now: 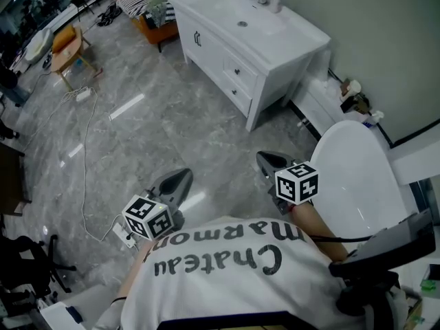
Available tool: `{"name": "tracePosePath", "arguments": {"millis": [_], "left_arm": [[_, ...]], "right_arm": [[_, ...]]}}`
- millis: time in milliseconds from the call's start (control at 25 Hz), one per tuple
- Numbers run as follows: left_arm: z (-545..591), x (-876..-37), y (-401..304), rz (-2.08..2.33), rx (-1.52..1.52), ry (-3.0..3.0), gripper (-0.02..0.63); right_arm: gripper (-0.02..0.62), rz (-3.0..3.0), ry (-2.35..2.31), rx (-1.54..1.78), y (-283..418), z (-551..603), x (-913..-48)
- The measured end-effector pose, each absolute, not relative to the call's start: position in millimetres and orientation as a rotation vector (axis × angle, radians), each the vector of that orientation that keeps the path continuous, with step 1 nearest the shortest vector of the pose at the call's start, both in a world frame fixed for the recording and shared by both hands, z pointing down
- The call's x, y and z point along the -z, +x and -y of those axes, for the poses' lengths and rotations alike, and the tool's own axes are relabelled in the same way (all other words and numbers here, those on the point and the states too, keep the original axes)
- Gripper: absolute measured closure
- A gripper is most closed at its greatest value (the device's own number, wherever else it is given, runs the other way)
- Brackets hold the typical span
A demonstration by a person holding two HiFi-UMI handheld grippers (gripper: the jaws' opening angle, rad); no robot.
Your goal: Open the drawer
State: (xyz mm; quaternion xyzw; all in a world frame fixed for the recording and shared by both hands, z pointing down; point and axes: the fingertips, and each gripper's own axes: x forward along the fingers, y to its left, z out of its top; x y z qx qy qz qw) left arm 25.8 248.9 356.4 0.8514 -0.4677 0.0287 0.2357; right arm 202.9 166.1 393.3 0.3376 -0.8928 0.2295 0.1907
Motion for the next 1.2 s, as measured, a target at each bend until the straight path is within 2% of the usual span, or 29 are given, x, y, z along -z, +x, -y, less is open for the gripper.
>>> {"name": "tracePosePath", "arguments": {"millis": [640,1200], "left_arm": [[-208,-366,29,1.282,-0.11,2.323,0.598],[-161,-374,-32,1.296,-0.023,2.277,0.598]], "right_arm": [[0.584,2.5,0.947,-0.733,207,-125,-414],[0.584,2.433,1.012,-0.848,182,-89,-430]]}}
